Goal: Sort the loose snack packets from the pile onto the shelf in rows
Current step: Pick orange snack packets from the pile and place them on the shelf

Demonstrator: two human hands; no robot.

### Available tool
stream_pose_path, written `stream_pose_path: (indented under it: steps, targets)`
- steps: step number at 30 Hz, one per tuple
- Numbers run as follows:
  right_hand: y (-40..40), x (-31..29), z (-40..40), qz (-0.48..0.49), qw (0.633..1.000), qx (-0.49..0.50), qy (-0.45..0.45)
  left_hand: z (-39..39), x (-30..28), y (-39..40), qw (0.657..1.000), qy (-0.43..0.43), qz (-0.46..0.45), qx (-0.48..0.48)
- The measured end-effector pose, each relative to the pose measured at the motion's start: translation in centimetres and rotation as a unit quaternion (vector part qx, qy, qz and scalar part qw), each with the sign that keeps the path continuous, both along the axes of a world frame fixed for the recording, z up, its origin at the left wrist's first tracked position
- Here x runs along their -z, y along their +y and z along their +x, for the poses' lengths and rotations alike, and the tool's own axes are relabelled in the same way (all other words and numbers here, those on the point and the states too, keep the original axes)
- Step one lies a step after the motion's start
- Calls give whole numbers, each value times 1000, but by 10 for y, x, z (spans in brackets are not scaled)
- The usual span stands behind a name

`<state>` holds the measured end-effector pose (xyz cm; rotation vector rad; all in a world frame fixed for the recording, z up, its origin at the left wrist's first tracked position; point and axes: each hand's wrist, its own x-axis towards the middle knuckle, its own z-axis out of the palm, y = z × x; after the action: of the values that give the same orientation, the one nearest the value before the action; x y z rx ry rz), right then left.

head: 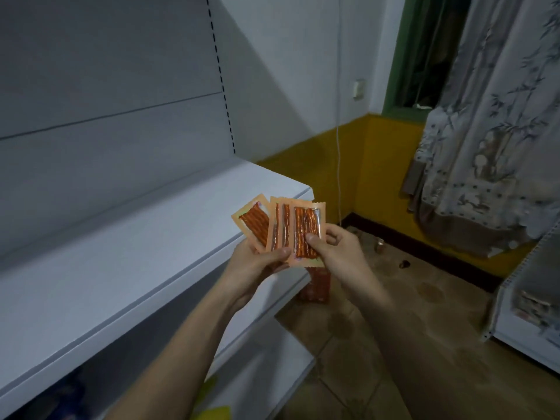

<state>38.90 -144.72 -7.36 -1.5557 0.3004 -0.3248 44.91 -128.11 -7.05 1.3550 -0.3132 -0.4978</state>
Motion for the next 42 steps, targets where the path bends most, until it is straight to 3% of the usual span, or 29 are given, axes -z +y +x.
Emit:
stream_pose_path:
  steps: [5,10,19,29,33,38,42]
  targets:
    - [-48,-11,63,8,997,-74,-6,40,-15,-40,998,-23,23,-58]
    - [-46,-15,128,-10,989,-148,5,84,-23,-39,989,-13,50,-137]
    - [-5,-22,264,-83,967,-238,16,186,-17,-1,964,25,-16,-265]
    - [26,-33,406,-140,968,-208,18,309,-5,-10,930,2,-90,-355]
    - [27,-27,433,-121,967,-222,29,325,12,-10,910,10,-209,-359]
    - [10,-10,453,-87,985,-150,-9,348,25,-2,905,-1,-228,-360]
    - [-1,-1,460,-209,969,-130,-1,345,25,1,900,4,-230,-371]
